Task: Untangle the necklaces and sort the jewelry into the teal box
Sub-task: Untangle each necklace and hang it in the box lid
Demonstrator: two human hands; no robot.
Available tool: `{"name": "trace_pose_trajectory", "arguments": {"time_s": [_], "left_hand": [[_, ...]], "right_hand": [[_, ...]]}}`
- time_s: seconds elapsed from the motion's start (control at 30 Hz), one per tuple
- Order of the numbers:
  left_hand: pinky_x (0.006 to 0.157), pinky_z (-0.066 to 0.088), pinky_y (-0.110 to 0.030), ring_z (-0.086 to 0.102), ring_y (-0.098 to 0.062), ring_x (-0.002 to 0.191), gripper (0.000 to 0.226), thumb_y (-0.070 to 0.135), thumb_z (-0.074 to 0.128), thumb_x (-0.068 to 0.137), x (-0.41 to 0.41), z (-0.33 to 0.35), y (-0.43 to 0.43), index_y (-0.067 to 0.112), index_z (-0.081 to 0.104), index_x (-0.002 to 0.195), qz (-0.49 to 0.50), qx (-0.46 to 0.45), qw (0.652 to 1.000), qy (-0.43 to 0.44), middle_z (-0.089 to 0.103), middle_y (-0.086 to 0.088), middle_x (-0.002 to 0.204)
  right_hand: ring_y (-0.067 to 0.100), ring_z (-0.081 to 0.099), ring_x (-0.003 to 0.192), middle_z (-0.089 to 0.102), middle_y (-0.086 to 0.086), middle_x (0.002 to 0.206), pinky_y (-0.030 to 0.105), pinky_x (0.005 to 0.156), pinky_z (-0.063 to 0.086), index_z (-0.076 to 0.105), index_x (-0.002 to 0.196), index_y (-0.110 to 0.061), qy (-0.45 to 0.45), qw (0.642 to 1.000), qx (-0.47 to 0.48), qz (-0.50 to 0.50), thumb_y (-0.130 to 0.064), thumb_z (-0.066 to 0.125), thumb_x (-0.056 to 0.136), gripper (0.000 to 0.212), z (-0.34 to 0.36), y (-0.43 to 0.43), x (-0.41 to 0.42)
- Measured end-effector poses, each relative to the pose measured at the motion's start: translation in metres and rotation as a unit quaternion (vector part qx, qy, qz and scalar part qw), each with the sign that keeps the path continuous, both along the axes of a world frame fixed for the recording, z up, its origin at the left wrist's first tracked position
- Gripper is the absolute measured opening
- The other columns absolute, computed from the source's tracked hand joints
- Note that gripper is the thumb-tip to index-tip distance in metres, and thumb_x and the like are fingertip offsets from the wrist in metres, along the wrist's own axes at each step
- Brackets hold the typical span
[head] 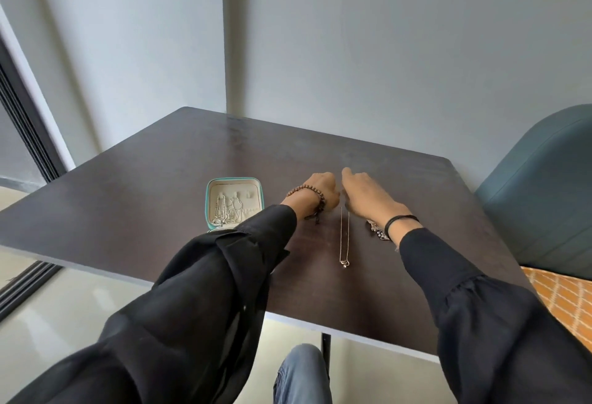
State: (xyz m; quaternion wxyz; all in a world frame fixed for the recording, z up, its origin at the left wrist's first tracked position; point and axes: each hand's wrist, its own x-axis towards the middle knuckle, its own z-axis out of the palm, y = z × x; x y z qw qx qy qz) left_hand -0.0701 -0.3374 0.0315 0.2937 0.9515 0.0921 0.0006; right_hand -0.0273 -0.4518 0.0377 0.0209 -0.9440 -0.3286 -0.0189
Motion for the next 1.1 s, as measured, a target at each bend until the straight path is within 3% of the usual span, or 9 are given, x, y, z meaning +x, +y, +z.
{"name": "trace_pose_trajectory", "arguments": {"time_s": [0.13, 0.23, 0.33, 0.5, 0.6, 0.77, 0.87, 1.0, 1.1], "left_hand": [[0.071, 0.042, -0.025, 0.055, -0.011, 0.079, 0.011, 0.013, 0.054, 0.094, -0.025, 0.014, 0.007, 0.015, 0.053, 0.083, 0.000, -0.085, 0.995, -0.049, 0.061, -0.001, 0.092], [0.086, 0.053, -0.028, 0.068, -0.008, 0.080, 0.023, 0.000, 0.049, 0.092, -0.041, 0.019, 0.013, 0.016, 0.055, 0.076, -0.029, -0.183, 0.981, -0.051, 0.070, -0.005, 0.088], [0.095, 0.055, -0.043, 0.072, -0.015, 0.079, 0.021, -0.001, 0.048, 0.096, -0.052, 0.018, 0.019, 0.009, 0.057, 0.081, -0.055, -0.262, 0.962, -0.046, 0.071, -0.009, 0.085], [0.078, 0.060, -0.031, 0.060, -0.007, 0.056, 0.010, 0.007, 0.053, 0.100, -0.076, 0.032, 0.020, -0.001, 0.059, 0.099, -0.071, -0.395, 0.914, -0.055, 0.062, -0.007, 0.079], [0.073, 0.060, -0.034, 0.055, -0.009, 0.049, 0.033, 0.026, 0.047, 0.105, -0.086, 0.047, 0.016, -0.003, 0.061, 0.108, -0.028, -0.423, 0.906, -0.017, 0.060, -0.005, 0.072], [0.059, 0.058, -0.031, 0.050, -0.012, 0.042, 0.060, 0.042, 0.034, 0.106, -0.099, 0.068, 0.012, -0.002, 0.070, 0.086, 0.002, -0.399, 0.917, 0.014, 0.056, -0.004, 0.060], [0.058, 0.057, -0.030, 0.050, -0.014, 0.047, 0.060, 0.043, 0.035, 0.106, -0.104, 0.076, 0.012, 0.002, 0.070, 0.082, 0.004, -0.420, 0.908, 0.000, 0.055, -0.003, 0.060], [0.064, 0.056, -0.029, 0.057, -0.014, 0.057, 0.051, 0.042, 0.038, 0.105, -0.109, 0.082, 0.015, 0.005, 0.070, 0.092, -0.019, -0.527, 0.849, -0.034, 0.061, -0.001, 0.069], [0.069, 0.058, -0.029, 0.061, -0.014, 0.063, 0.049, 0.043, 0.040, 0.104, -0.111, 0.087, 0.018, 0.005, 0.071, 0.101, -0.030, -0.556, 0.828, -0.056, 0.068, -0.002, 0.079]], "right_hand": [[0.031, 0.058, 0.088, 0.063, 0.012, 0.096, 0.039, 0.069, 0.044, 0.053, 0.102, -0.006, 0.063, 0.985, 0.161, -0.012, -0.014, 0.057, 0.098, 0.010, 0.013, -0.010, -0.019], [0.019, 0.067, 0.088, 0.072, 0.001, 0.091, 0.034, 0.079, 0.055, 0.069, 0.099, -0.015, 0.089, 0.961, 0.261, -0.033, -0.022, 0.069, 0.093, 0.009, 0.014, -0.018, -0.027], [0.014, 0.073, 0.081, 0.077, 0.002, 0.082, 0.033, 0.081, 0.059, 0.077, 0.093, -0.015, 0.154, 0.922, 0.353, -0.038, -0.016, 0.074, 0.091, 0.004, 0.012, -0.023, -0.036], [0.017, 0.073, 0.082, 0.075, 0.011, 0.088, 0.023, 0.078, 0.061, 0.074, 0.102, -0.001, 0.266, 0.829, 0.492, -0.020, -0.004, 0.067, 0.096, 0.010, 0.027, -0.034, -0.061], [0.016, 0.072, 0.083, 0.072, 0.010, 0.089, 0.026, 0.080, 0.061, 0.073, 0.103, -0.002, 0.292, 0.795, 0.531, -0.013, -0.005, 0.066, 0.097, 0.010, 0.035, -0.040, -0.069], [0.011, 0.062, 0.070, 0.067, 0.005, 0.086, 0.029, 0.079, 0.058, 0.072, 0.106, 0.001, 0.341, 0.730, 0.592, -0.011, -0.005, 0.067, 0.096, 0.014, 0.041, -0.045, -0.074], [0.009, 0.058, 0.066, 0.064, 0.002, 0.081, 0.027, 0.075, 0.055, 0.072, 0.107, 0.002, 0.355, 0.722, 0.594, -0.018, -0.009, 0.070, 0.094, 0.018, 0.039, -0.046, -0.077], [0.009, 0.051, 0.063, 0.060, 0.000, 0.076, 0.026, 0.071, 0.050, 0.074, 0.103, -0.003, 0.380, 0.714, 0.588, -0.028, -0.019, 0.067, 0.097, 0.018, 0.034, -0.047, -0.082], [0.011, 0.049, 0.062, 0.060, -0.001, 0.072, 0.027, 0.069, 0.047, 0.074, 0.100, -0.004, 0.393, 0.707, 0.587, -0.034, -0.026, 0.059, 0.103, 0.026, 0.029, -0.050, -0.086]]}}
